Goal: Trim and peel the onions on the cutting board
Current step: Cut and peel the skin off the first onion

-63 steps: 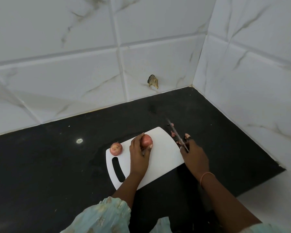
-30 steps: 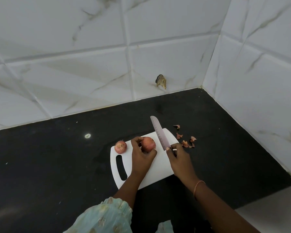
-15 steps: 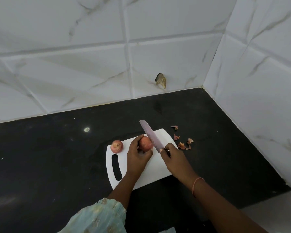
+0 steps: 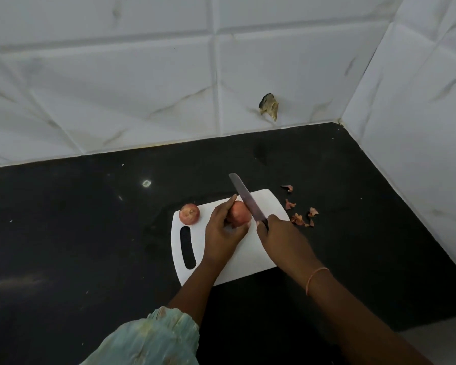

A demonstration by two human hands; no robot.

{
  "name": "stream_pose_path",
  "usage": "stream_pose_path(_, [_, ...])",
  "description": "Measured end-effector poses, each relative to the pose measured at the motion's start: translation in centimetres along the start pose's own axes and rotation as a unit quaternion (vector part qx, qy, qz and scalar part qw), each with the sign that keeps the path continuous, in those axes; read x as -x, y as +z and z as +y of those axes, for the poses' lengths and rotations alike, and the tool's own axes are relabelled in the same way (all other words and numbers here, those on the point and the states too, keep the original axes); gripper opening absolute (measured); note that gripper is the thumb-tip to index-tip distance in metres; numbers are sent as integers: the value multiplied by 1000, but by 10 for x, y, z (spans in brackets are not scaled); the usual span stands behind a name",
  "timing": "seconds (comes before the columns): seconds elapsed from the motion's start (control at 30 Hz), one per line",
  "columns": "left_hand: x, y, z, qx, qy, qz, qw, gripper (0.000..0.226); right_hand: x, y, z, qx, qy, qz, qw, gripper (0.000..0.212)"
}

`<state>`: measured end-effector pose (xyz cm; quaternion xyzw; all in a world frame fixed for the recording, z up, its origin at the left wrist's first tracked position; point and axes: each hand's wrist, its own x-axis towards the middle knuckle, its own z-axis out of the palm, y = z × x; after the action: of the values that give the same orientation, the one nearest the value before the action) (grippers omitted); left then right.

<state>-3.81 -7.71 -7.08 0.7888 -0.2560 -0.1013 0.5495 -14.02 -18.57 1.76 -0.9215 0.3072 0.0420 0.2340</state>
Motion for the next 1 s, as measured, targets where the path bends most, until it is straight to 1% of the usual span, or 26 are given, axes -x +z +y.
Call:
stream_pose_path(0.07, [0,-1,0,-16,5,-17,1000,70,-2,-1,3,2,-2,-7,1000,25])
stream_pose_path(0.13, [0,-2,-1,-15,8,-24,1000,70,-3,-1,6,-30,-4,-18,999,25])
stream_pose_path(0.27, [-1,-2,0,-11,4,-30,999,66,-2,0,7,-97,19,-36,994,28])
stream_pose_path(0.37, [-1,-2,0,0,-2,-35,999,61,-1,2,9,-98,22,-17,995,30])
stream_pose_path(0.5, [1,-3,4,18,9,-15,1000,55,0,2,12,-122,39,44,991,33])
stream_pose_path(0.57, [1,-3,5,31,9,-3,999,54,3,2,10,-123,36,42,991,33])
stream_pose_path(0.8, [2,-1,8,15,2,-3,1000,55,9,6,7,-80,20,5,997,30])
stream_pose_path(0.87, [2,-2,8,7,-1,0,1000,54,9,2,6,-43,15,-4,999,29])
stream_pose_path(1.0, [0,0,9,12,3,2,1000,55,10,-1,-5,73,6,-4,997,29])
